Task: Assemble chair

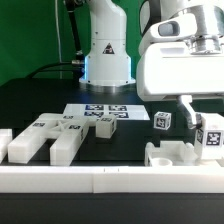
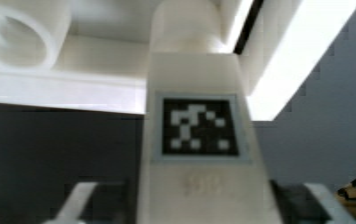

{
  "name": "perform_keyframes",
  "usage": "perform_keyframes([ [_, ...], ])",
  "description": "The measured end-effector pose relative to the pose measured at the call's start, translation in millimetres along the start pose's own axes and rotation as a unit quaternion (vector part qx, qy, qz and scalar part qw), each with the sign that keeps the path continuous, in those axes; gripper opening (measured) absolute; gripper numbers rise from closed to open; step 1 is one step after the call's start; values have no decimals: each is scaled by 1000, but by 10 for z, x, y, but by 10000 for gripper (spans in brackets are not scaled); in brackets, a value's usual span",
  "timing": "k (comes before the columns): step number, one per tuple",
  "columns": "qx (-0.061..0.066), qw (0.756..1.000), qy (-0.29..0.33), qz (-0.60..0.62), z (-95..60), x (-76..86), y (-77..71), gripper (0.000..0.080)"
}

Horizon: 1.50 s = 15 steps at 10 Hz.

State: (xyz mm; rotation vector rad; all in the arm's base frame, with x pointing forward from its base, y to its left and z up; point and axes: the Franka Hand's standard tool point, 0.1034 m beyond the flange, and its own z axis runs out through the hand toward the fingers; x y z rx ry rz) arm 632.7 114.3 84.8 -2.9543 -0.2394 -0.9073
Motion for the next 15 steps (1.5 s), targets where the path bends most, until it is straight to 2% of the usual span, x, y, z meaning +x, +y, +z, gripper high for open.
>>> perform_keyframes([
  [1, 0, 1000, 0, -1, 1, -1, 0, 492],
  [2, 0, 1000, 0, -3, 1, -1, 0, 614],
  [3, 0, 1000, 0, -4, 1, -2, 0, 639],
  [6, -1, 1000, -1, -7, -26, 27, 21, 648],
  [10, -3, 1000, -10, -22, -195, 192, 102, 648],
  [12, -2, 1000, -21, -22, -181, 168, 93, 648],
  [14, 8, 993, -112, -22, -168, 124, 47, 648],
  [15, 9, 988, -150, -20, -151, 115, 81, 648],
])
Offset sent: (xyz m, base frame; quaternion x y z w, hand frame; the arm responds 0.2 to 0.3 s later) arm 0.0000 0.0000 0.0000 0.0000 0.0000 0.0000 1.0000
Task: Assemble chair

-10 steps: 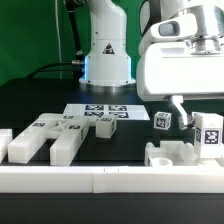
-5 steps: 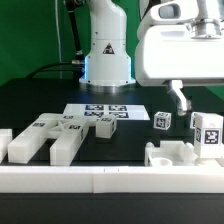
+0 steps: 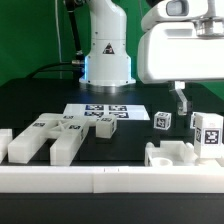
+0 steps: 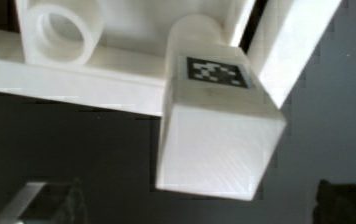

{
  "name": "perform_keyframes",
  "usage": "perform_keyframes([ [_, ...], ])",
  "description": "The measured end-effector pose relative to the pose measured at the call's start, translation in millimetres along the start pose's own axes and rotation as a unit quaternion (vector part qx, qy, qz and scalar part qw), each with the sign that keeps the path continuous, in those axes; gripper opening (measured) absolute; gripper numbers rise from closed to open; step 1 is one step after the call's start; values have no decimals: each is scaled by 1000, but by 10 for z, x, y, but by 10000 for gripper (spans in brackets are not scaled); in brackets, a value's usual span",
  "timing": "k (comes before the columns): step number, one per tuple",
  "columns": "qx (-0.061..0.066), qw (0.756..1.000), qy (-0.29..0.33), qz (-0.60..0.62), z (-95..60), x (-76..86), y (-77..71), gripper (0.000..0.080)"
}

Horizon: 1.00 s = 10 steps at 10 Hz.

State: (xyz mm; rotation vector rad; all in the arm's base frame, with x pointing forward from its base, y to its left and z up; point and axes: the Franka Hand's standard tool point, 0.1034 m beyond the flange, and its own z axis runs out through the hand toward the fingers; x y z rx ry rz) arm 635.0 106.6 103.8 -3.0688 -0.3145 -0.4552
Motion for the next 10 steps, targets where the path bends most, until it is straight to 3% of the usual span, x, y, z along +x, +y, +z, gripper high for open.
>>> perform_keyframes([
  [4, 12, 988, -157, 5, 79, -121, 53, 648],
  [10, 11, 990, -140, 7, 149, -64, -43, 634],
])
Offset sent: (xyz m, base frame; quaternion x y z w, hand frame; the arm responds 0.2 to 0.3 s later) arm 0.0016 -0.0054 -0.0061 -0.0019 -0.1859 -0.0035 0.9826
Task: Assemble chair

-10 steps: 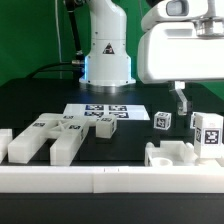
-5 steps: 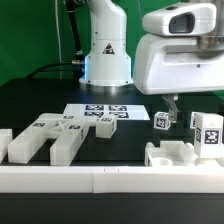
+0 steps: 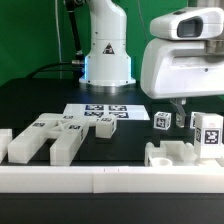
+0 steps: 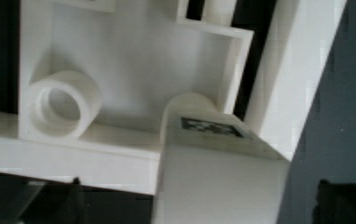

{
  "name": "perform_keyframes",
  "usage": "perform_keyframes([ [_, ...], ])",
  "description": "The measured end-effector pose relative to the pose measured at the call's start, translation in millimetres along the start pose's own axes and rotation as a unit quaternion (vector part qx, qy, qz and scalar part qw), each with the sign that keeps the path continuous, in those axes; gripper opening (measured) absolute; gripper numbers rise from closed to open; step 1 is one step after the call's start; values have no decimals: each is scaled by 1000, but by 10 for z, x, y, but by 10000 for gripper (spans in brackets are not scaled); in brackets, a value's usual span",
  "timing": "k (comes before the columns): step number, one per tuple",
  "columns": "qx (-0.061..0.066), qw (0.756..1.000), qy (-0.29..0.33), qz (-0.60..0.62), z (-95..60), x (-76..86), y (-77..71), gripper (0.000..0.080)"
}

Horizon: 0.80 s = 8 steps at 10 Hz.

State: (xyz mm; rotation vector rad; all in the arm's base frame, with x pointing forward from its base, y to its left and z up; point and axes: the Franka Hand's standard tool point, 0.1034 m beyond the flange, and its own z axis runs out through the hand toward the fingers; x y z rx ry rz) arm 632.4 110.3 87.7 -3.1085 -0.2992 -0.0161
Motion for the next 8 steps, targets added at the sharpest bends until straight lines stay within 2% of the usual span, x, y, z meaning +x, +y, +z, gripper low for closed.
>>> perform_keyframes([
  [1, 0, 1000, 0, 0, 0, 0, 3, 634],
  [2, 0, 1000, 0, 0, 1, -1, 3, 446],
  [3, 0, 1000, 0, 4, 0, 0, 3, 446],
  [4, 0, 1000, 0, 11, 0, 1, 3, 286],
  [6, 0, 1000, 0, 30, 0, 1, 2, 288],
  [8, 11, 991, -1, 135, 3, 1, 20, 288],
])
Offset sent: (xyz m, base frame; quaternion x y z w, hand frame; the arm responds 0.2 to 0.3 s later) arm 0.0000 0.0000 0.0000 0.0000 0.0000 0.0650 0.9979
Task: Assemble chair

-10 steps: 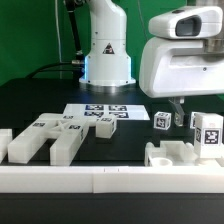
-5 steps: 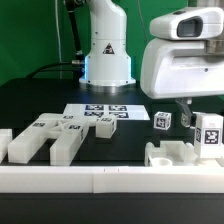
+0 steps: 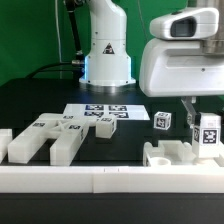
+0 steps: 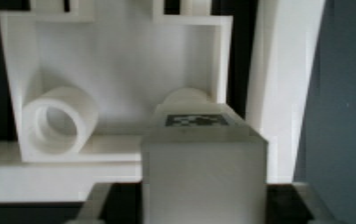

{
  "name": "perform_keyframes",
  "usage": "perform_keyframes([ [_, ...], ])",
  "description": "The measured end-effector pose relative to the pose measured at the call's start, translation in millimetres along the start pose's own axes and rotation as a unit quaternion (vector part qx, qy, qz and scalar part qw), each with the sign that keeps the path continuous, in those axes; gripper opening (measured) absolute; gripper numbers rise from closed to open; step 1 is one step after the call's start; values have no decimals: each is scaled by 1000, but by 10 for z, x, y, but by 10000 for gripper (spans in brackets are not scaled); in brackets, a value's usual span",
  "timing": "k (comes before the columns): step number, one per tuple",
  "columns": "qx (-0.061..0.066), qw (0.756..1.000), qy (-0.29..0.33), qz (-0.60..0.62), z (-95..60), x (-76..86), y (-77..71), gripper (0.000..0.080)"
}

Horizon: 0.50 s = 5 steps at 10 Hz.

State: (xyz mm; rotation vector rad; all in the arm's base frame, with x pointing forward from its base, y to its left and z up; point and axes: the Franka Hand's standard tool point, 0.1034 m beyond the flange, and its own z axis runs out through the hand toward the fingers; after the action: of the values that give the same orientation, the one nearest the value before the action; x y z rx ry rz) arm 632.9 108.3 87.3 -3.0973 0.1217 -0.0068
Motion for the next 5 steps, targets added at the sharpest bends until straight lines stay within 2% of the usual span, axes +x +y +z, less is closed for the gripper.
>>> perform_keyframes([
  [3, 5, 993, -1, 120, 1, 4, 4, 288],
  [5, 6, 979, 1, 202, 4, 9, 0, 289],
])
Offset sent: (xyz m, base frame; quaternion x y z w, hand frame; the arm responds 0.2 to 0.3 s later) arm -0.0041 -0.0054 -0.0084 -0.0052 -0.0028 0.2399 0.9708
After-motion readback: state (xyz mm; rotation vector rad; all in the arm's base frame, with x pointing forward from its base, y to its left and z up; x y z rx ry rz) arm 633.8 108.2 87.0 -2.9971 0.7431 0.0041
